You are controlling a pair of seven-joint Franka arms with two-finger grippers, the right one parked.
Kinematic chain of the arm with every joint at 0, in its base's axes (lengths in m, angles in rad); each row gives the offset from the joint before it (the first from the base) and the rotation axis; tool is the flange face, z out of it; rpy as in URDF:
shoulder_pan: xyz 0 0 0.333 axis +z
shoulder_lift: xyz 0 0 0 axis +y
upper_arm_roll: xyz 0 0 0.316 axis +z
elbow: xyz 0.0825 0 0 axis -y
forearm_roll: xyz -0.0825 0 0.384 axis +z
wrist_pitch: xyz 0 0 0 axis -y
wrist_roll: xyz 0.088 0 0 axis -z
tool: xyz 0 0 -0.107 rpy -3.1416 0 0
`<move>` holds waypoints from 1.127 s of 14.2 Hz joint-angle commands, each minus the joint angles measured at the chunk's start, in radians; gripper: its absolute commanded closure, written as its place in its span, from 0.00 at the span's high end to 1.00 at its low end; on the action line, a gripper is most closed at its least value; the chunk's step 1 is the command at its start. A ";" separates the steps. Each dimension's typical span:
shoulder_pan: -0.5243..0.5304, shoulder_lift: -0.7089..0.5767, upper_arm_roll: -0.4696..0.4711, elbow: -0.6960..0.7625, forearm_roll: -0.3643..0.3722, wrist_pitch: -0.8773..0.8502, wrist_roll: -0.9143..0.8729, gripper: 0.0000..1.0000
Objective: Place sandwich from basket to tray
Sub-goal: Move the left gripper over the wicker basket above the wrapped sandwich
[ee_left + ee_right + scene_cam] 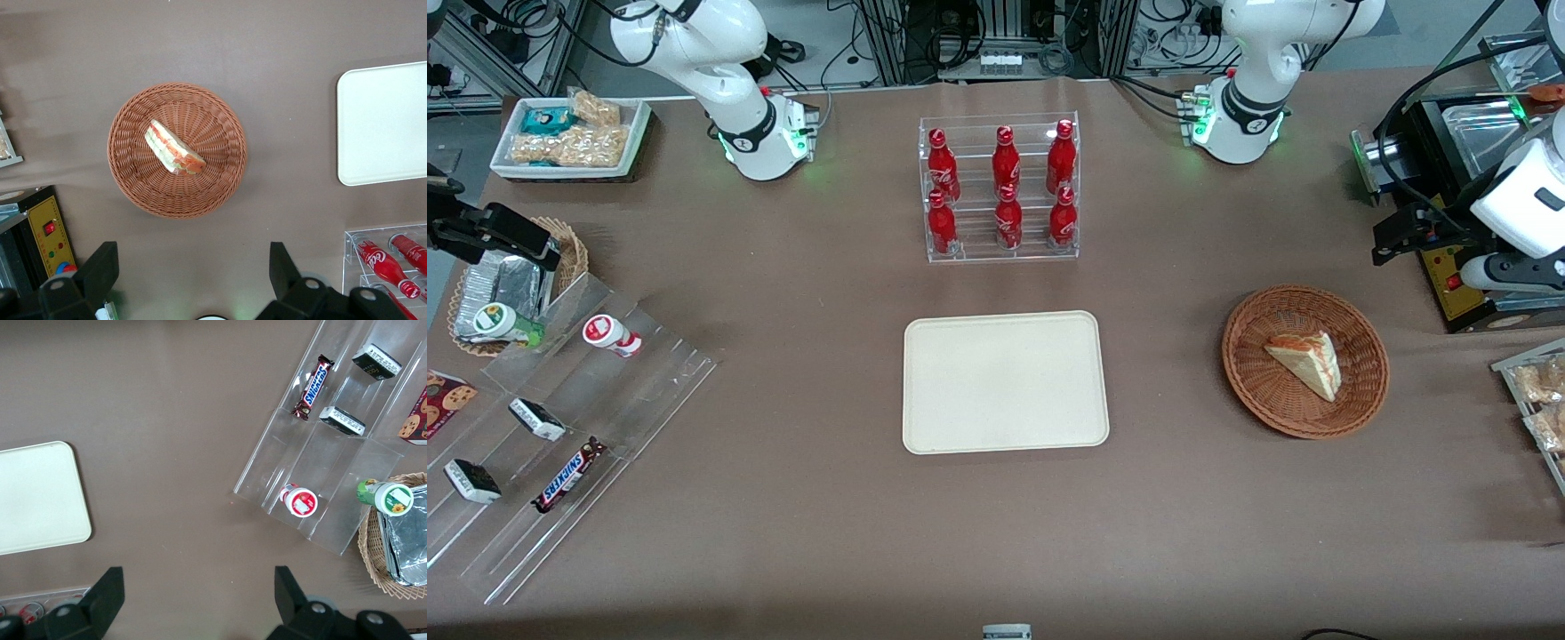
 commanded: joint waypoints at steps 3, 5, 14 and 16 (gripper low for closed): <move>-0.002 -0.004 0.004 0.002 0.012 -0.003 0.005 1.00; -0.002 -0.001 0.004 0.002 0.010 -0.003 0.003 1.00; -0.001 0.015 0.005 -0.047 0.016 -0.009 0.013 1.00; 0.019 0.037 0.007 -0.065 0.030 0.012 0.002 1.00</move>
